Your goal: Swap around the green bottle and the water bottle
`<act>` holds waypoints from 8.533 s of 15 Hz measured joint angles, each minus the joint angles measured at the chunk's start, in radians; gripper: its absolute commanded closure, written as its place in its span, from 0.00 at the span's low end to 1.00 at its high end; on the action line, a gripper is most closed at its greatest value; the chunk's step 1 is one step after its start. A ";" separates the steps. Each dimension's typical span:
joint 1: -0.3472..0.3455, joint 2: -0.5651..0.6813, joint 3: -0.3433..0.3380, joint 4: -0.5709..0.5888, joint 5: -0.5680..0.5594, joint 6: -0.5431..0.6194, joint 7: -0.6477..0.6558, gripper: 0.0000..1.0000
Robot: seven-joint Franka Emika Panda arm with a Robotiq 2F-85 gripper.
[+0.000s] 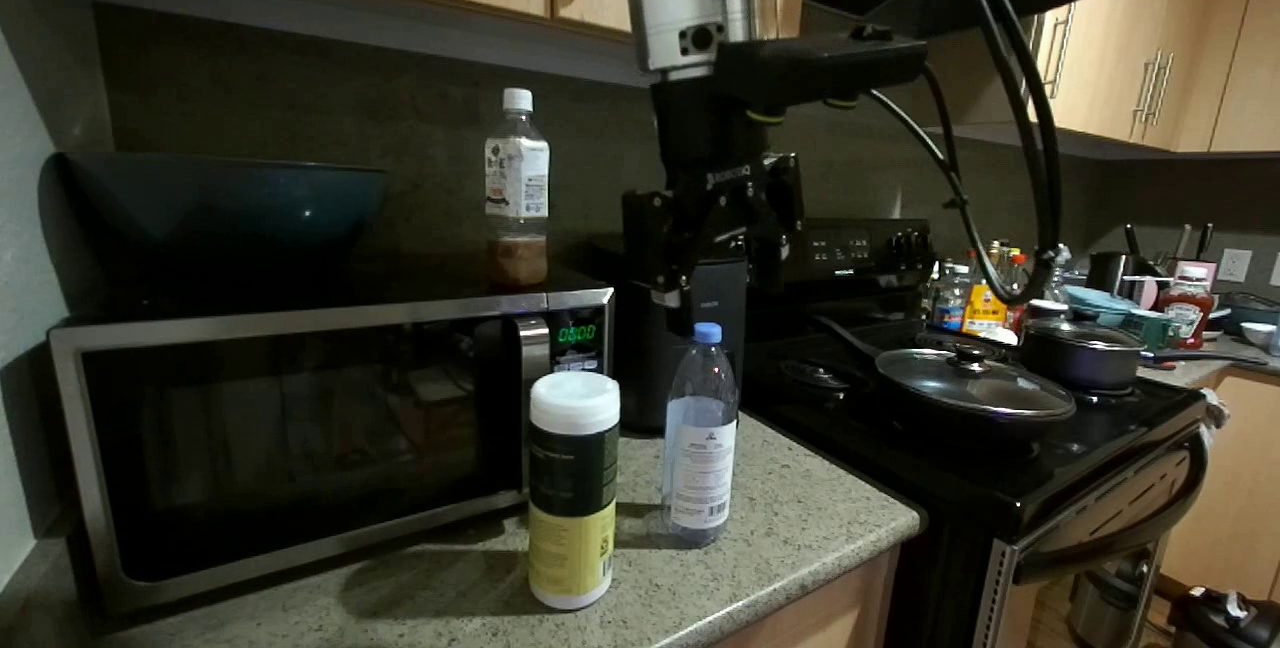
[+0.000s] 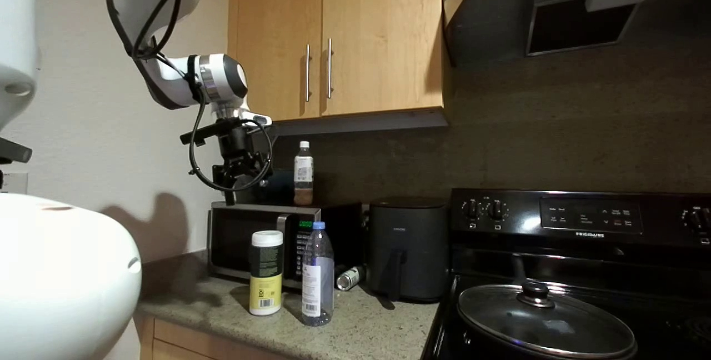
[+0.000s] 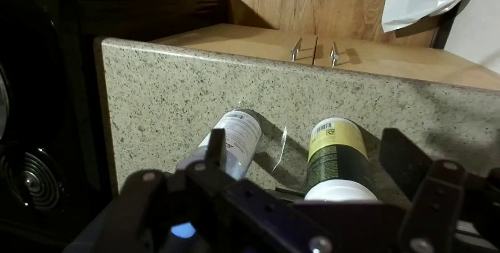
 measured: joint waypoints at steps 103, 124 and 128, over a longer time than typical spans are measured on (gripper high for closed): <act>-0.255 0.331 -0.270 0.182 0.065 0.193 -0.101 0.86; -0.288 0.372 -0.277 0.219 0.126 0.267 -0.091 0.06; -0.288 0.398 -0.271 0.220 0.126 0.267 -0.091 0.00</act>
